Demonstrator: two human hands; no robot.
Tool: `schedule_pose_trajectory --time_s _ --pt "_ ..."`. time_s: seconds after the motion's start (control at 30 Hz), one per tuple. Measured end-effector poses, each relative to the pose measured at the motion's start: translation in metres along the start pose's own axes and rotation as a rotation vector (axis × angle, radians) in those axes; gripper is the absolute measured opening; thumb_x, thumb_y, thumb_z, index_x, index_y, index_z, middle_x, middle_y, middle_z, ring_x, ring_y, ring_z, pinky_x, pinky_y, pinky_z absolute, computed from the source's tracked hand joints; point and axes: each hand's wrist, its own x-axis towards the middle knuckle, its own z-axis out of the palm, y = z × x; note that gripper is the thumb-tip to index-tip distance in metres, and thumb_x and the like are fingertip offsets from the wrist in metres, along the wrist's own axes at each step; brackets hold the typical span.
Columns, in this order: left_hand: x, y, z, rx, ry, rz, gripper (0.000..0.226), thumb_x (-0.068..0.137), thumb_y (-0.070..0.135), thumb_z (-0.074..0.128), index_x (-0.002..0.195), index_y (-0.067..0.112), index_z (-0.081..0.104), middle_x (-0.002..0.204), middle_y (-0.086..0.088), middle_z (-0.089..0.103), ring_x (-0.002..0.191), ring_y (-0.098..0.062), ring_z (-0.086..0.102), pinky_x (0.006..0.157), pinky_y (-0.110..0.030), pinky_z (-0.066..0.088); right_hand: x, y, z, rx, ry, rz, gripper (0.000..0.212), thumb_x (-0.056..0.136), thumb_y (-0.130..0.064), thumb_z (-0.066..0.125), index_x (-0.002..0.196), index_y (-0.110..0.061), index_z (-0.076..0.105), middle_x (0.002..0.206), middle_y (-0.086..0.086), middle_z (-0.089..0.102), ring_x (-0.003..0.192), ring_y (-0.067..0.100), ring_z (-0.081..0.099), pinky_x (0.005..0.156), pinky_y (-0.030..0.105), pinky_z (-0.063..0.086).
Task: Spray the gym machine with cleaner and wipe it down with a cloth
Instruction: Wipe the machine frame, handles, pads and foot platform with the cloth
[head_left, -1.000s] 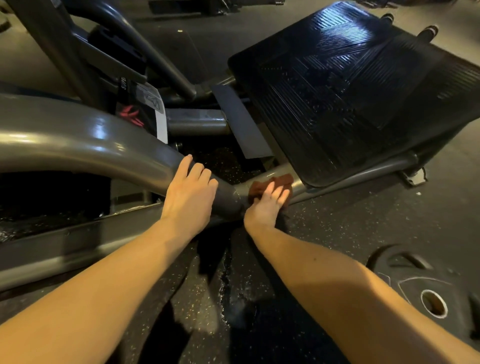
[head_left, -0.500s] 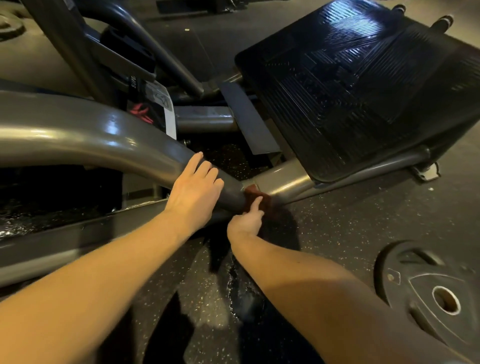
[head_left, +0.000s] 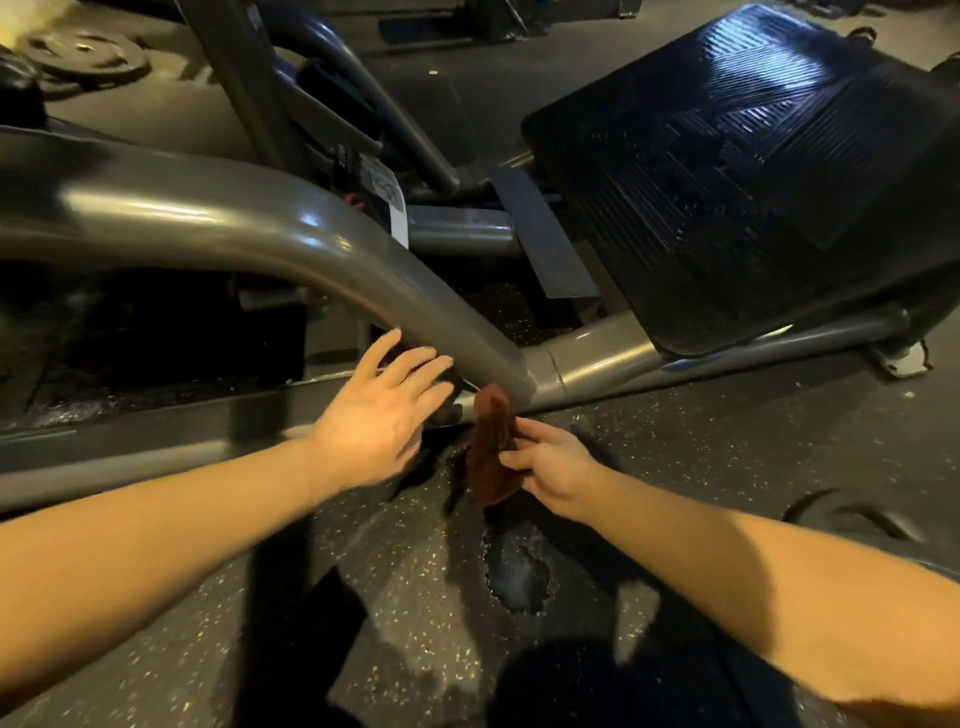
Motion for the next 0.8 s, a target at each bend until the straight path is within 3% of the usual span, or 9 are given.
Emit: schedule_pose_trajectory --time_s 0.07,0.17,0.23,0.27,0.33,0.47,0.57,0.7,0.8 --pt "-0.019 0.018 0.007 -0.418 -0.009 -0.220 0.050 0.089 0.037 0.073 0.135 0.019 0.064 0.142 -0.005 0.059 0.133 -0.030 0.052 0.119 -0.047 0.023 -0.009 0.003 0.003 -0.030 -0.058 0.029 0.050 0.098 0.017 0.045 0.139 -0.008 0.056 0.120 0.018 0.073 0.110 0.028 0.071 0.082 0.035 0.058" --pt "-0.025 0.038 0.005 -1.149 -0.327 -0.673 0.048 0.095 0.045 0.071 0.132 0.016 0.063 0.120 0.001 0.069 0.113 -0.020 0.064 0.105 -0.038 0.046 -0.016 0.008 0.013 -0.067 -0.126 0.052 0.049 0.098 0.015 0.047 0.141 -0.008 0.054 0.122 0.018 0.073 0.116 0.030 0.069 0.093 0.040 0.057" --pt "-0.022 0.043 0.004 -1.472 -0.406 -0.752 0.052 0.094 0.046 0.071 0.123 0.003 0.065 0.100 -0.004 0.069 0.097 -0.020 0.067 0.099 -0.042 0.051 -0.020 0.011 0.024 -0.088 -0.165 0.046 0.046 0.099 0.015 0.046 0.135 -0.011 0.057 0.122 0.016 0.073 0.117 0.029 0.069 0.098 0.041 0.055" --pt "-0.022 0.044 0.001 -1.527 -0.421 -0.744 0.058 0.092 0.051 0.071 0.119 0.000 0.066 0.096 -0.007 0.070 0.095 -0.020 0.066 0.096 -0.041 0.052 -0.022 0.011 0.031 -0.099 -0.190 0.046 0.043 0.100 0.014 0.044 0.130 -0.013 0.060 0.122 0.015 0.074 0.118 0.029 0.069 0.099 0.040 0.055" --pt "-0.025 0.047 0.000 -1.529 -0.429 -0.788 0.055 0.086 0.060 0.072 0.116 0.013 0.070 0.104 -0.004 0.075 0.102 -0.018 0.070 0.097 -0.038 0.054 -0.025 0.011 0.041 -0.112 -0.240 0.062 0.043 0.102 0.011 0.041 0.133 -0.011 0.062 0.125 0.012 0.073 0.120 0.027 0.067 0.102 0.041 0.054" --pt "-0.033 0.044 0.010 -1.545 -0.347 -0.944 0.025 0.096 0.039 0.071 0.112 0.021 0.074 0.106 0.002 0.078 0.105 -0.016 0.071 0.097 -0.033 0.053 -0.023 0.015 0.054 -0.139 -0.206 0.097 0.045 0.104 0.007 0.045 0.142 -0.012 0.057 0.124 0.010 0.074 0.119 0.024 0.068 0.085 0.038 0.058" --pt "-0.038 0.039 0.007 -1.588 -0.343 -0.954 0.018 0.097 0.031 0.069 0.110 0.018 0.073 0.104 0.002 0.079 0.103 -0.015 0.072 0.086 -0.026 0.051 -0.018 0.021 0.057 -0.203 -0.142 0.106 0.046 0.100 0.003 0.056 0.143 -0.015 0.056 0.120 0.009 0.075 0.117 0.024 0.069 0.087 0.042 0.058" --pt "-0.042 0.038 0.008 -1.568 -0.328 -0.962 0.008 0.096 0.027 0.068 0.100 0.020 0.069 0.100 -0.002 0.077 0.099 -0.020 0.072 0.088 -0.032 0.053 -0.013 0.027 0.056 -0.272 -0.079 0.136 0.057 0.096 -0.005 0.069 0.148 -0.017 0.050 0.127 0.010 0.070 0.110 0.024 0.072 0.095 0.053 0.059" --pt "-0.045 0.035 0.006 -1.584 -0.337 -0.949 0.010 0.094 0.025 0.067 0.101 0.017 0.069 0.101 -0.004 0.077 0.099 -0.022 0.072 0.092 -0.035 0.055 -0.014 0.027 0.059 -0.344 -0.097 0.156 0.072 0.094 -0.011 0.074 0.153 -0.034 0.040 0.131 0.002 0.066 0.105 0.017 0.069 0.091 0.044 0.058"
